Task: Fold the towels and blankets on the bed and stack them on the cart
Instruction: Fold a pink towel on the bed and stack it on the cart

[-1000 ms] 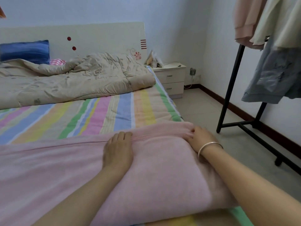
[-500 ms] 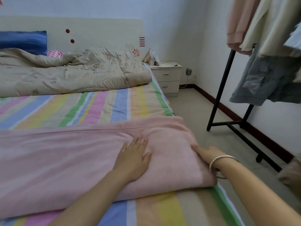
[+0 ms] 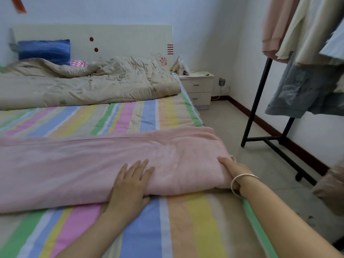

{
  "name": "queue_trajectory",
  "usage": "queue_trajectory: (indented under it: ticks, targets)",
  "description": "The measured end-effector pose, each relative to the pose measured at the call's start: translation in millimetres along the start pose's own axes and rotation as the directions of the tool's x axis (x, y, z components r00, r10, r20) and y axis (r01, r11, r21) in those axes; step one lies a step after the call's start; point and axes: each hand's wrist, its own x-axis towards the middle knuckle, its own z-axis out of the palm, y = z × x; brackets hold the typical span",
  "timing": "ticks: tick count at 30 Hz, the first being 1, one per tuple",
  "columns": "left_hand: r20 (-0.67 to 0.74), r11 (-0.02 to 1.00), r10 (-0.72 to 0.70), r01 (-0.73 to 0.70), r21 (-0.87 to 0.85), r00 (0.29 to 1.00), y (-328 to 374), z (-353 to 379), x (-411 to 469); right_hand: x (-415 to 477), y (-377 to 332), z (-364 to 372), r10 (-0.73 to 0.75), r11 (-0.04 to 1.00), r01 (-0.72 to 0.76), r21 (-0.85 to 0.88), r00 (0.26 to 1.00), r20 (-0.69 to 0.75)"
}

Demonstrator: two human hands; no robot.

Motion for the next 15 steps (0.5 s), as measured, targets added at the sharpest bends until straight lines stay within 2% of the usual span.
queue_trajectory:
  ticks: [3,5,8,10,15]
  targets:
    - [0.072,0.993,-0.086,0.08,0.082,0.994,-20.6,0.0,-11.0,-2.0,8.9,0.2,0.056,0.998,-0.054,0.024,0.997,-0.056]
    - [0.085,0.98,-0.072,0.055,0.189,0.994,-22.7,0.9,-11.5,-4.0,10.7,3.1,0.007,1.0,-0.004,0.026,0.994,-0.113]
    - [0.066,0.953,-0.011,-0.009,0.303,0.998,-14.5,-0.5,-2.2,-9.4,5.6,2.2,-0.058,0.998,0.062,0.013,0.979,-0.194]
    - [0.097,0.942,0.041,-0.071,0.329,0.994,-5.6,-12.4,3.7,-12.1,1.4,-3.5,-0.092,0.995,0.097,0.012,0.971,-0.219]
    - [0.041,0.914,0.218,-0.218,0.341,0.975,25.8,-53.8,11.8,-18.3,4.8,-30.0,-0.147,0.989,0.147,-0.017,0.953,-0.266]
